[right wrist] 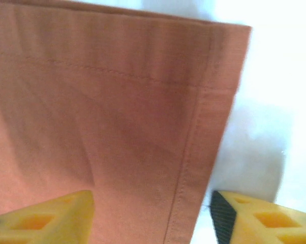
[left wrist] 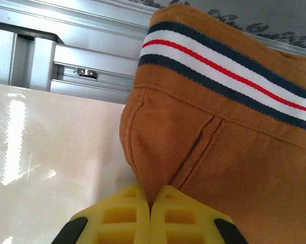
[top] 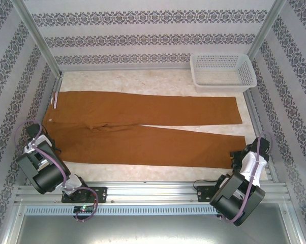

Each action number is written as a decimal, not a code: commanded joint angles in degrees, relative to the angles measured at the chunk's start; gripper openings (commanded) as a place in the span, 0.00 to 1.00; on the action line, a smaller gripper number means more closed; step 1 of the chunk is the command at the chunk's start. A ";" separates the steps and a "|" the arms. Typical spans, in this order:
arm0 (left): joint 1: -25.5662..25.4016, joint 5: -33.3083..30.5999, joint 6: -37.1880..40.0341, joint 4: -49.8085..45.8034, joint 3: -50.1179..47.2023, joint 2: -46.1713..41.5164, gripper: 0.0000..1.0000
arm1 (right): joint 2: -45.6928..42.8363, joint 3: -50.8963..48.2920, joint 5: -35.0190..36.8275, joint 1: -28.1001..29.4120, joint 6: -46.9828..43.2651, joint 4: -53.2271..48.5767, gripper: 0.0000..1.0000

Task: Roll up the long pants

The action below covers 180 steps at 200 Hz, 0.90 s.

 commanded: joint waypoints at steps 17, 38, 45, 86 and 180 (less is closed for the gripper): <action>0.22 4.56 -1.42 1.31 -1.52 0.73 0.00 | 1.54 -0.37 4.53 4.58 2.69 0.47 0.20; 0.22 4.85 -1.36 1.07 -1.19 0.60 0.00 | 1.20 -0.43 5.99 6.60 3.27 0.46 0.00; 0.19 5.05 -1.34 0.91 -1.11 0.40 0.00 | 1.02 -0.50 5.78 6.60 3.23 0.62 0.00; -0.05 7.37 1.36 -0.26 0.69 -1.88 0.00 | -1.65 2.09 3.19 6.64 0.87 0.58 0.00; -1.28 16.55 8.36 -4.60 8.94 -7.45 0.00 | 8.92 27.55 -0.76 6.56 -5.14 3.45 0.00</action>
